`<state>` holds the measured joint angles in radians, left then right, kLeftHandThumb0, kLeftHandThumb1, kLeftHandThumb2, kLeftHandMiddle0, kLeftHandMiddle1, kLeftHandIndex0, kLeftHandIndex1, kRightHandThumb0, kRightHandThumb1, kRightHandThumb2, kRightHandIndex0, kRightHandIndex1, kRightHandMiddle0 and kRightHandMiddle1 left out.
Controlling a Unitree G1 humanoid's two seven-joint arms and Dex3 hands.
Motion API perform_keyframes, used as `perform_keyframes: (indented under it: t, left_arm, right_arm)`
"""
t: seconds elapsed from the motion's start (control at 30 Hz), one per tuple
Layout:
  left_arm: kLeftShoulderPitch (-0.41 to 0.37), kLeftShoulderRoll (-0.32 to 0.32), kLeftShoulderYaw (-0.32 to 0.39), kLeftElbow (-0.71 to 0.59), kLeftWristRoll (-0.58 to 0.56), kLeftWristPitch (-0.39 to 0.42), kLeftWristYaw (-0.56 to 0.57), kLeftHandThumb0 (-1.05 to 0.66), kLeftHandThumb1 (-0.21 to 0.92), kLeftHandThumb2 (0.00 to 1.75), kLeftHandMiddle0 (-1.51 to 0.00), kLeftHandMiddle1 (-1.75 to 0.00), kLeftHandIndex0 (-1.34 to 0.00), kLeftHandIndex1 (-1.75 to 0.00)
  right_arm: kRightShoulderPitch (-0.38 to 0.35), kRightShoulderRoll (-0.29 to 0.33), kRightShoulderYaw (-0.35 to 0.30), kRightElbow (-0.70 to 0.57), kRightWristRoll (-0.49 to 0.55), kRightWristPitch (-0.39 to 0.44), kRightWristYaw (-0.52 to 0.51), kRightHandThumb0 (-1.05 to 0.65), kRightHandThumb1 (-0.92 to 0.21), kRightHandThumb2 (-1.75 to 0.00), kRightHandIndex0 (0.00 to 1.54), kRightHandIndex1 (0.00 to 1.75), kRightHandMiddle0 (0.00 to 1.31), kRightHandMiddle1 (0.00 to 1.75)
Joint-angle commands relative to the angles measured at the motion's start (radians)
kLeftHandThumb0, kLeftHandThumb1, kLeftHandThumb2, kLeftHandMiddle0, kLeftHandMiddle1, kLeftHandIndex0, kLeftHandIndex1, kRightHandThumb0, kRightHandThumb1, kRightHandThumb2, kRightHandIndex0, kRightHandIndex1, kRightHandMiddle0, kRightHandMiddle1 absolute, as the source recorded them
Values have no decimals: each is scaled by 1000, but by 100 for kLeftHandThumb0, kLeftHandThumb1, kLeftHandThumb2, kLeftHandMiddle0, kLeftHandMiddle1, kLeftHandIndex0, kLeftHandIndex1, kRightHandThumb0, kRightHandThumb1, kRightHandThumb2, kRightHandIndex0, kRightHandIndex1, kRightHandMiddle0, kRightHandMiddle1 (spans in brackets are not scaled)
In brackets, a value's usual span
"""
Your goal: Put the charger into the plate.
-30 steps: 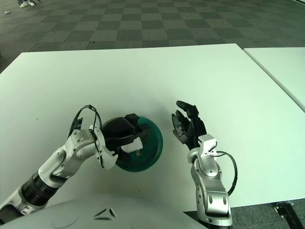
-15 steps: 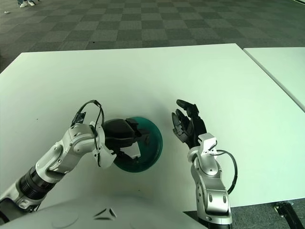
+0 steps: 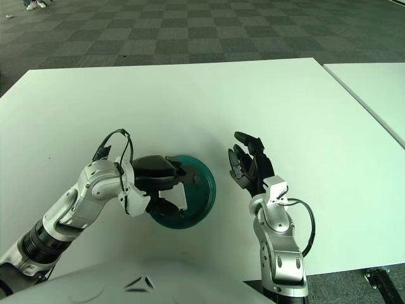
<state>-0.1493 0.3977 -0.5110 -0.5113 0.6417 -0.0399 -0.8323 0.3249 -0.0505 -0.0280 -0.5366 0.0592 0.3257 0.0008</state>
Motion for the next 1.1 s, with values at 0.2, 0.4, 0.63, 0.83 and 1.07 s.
perform_keyframes:
  t: [0.2, 0.4, 0.63, 0.83, 1.07]
  left_arm:
    - [157, -128, 123, 17, -9, -102, 464, -105, 92, 85, -9, -9, 0, -24]
    - [306, -235, 208, 107, -128, -205, 725, -104, 92, 78, -5, -3, -4, -7]
    - [360, -365, 258, 249, -270, -282, 889, -104, 92, 78, -6, -2, -2, -3]
    - [439, -616, 311, 327, -688, -420, 963, -103, 92, 88, -11, -1, -1, -13]
    - [469, -710, 382, 425, -1017, -517, 910, -90, 92, 83, -18, -2, 0, -46]
  right_arm:
    - [-11, 1, -4, 7, -4, 6, -3, -56, -88, -53, 29, 0, 0, 84]
    - [-14, 0, -6, 9, -2, 7, -2, -56, -88, -53, 29, 0, 0, 84]
    - [-15, 0, -7, 10, -2, 7, -1, -56, -88, -53, 29, 0, 0, 84]
    - [-12, -3, -12, 7, 1, 7, 2, -56, -88, -53, 29, 0, 0, 84]
    - [-11, -6, -19, 7, 6, 6, 6, -56, -88, -53, 29, 0, 0, 84]
